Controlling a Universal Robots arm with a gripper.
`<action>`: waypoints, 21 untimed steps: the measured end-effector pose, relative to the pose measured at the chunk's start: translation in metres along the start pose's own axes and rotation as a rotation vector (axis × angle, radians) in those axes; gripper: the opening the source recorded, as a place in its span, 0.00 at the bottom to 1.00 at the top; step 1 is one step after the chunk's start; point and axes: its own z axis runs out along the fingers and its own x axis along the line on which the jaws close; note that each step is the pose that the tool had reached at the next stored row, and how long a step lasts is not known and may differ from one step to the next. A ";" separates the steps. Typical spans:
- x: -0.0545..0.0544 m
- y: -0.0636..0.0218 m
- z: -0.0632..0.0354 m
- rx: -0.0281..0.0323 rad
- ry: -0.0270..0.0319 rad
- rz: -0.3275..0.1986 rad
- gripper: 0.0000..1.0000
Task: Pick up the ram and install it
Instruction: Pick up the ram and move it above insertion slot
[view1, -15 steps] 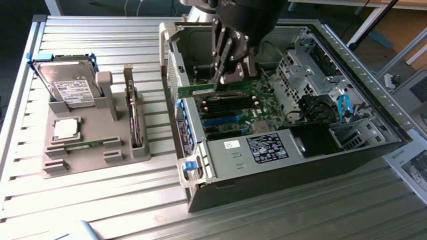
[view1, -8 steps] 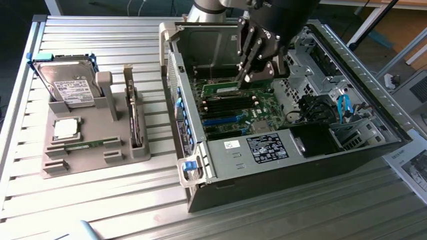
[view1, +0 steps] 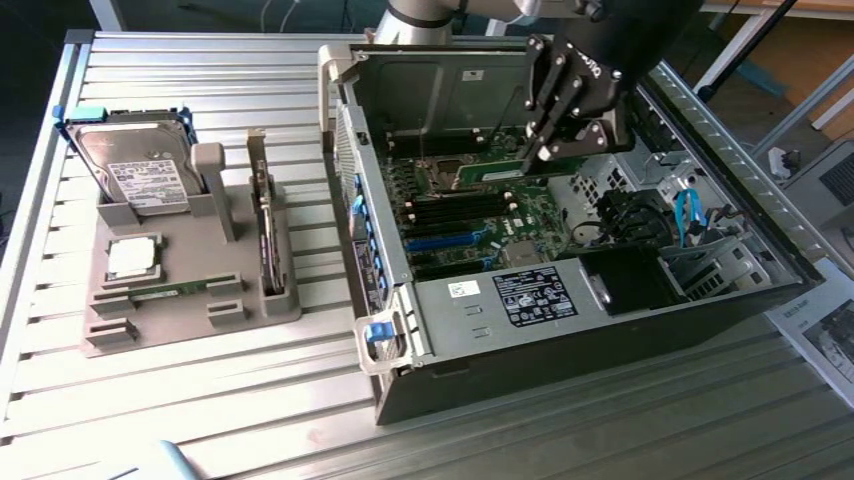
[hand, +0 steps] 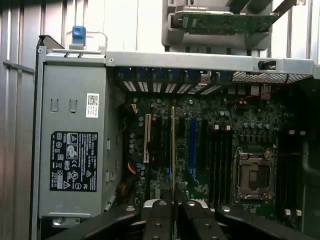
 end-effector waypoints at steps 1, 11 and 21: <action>0.000 -0.0040 -0.0002 0.0000 0.0000 0.000 0.13; 0.001 -0.0597 -0.0016 0.0000 0.0001 0.001 0.13; 0.002 -0.0827 -0.0020 0.0000 0.0000 0.001 0.13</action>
